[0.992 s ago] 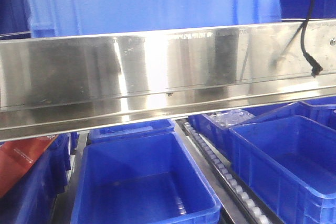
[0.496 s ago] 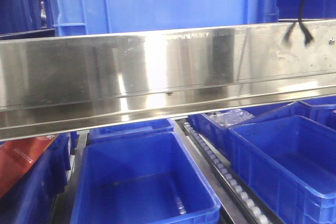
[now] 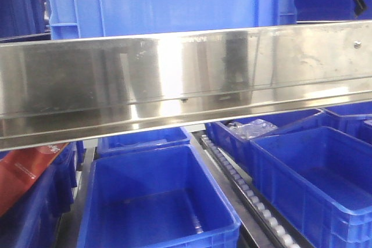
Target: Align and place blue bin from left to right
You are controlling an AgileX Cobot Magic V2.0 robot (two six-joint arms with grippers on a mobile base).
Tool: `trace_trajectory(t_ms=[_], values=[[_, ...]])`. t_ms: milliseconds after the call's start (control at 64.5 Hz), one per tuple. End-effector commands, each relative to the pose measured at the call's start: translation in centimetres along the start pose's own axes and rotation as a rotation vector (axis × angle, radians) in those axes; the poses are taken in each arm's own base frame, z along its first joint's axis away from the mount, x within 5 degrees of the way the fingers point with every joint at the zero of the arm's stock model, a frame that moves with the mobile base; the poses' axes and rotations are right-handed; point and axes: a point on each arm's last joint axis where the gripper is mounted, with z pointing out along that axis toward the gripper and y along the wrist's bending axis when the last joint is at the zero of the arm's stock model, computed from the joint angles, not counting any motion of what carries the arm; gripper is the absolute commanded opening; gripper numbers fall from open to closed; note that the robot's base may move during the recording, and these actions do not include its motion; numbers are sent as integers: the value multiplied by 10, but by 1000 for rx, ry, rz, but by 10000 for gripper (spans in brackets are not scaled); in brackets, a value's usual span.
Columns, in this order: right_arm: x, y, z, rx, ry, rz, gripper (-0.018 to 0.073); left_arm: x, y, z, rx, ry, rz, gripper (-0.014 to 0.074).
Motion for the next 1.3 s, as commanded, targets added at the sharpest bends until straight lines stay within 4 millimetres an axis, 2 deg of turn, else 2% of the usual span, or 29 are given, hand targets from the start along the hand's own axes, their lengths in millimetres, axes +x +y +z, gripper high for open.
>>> trace_trajectory(t_ms=[0, 140, 248, 326, 496, 620, 806, 930, 1117, 1287], values=[[0, -3, -5, 16, -48, -32, -86, 5, -1, -12, 22, -75, 10, 4], [9, -4, -5, 15, -74, -62, -88, 18, 1, -25, 39, -172, 15, 4], [19, -4, -13, 13, -99, -67, -88, 35, 3, -34, 50, -223, 21, 4], [27, -4, -27, 9, -140, -75, -88, 53, 5, -40, 53, -247, 28, 4], [55, 0, -62, -5, -215, -140, -88, 91, 12, -68, 61, -349, 38, 4], [77, 5, -95, -28, -294, -161, -88, 117, 19, -102, 69, -481, 38, 4], [123, 8, -141, -70, -374, -177, -88, 160, 31, -144, 42, -616, 57, 4], [155, 7, -168, -99, -434, -185, -88, 187, 36, -161, 39, -691, 59, 4], [209, 1, -194, -133, -510, -190, -88, 227, 38, -162, 55, -726, 47, 4], [260, -9, -208, -134, -540, -188, -88, 265, 37, -155, 130, -725, -18, 4]])
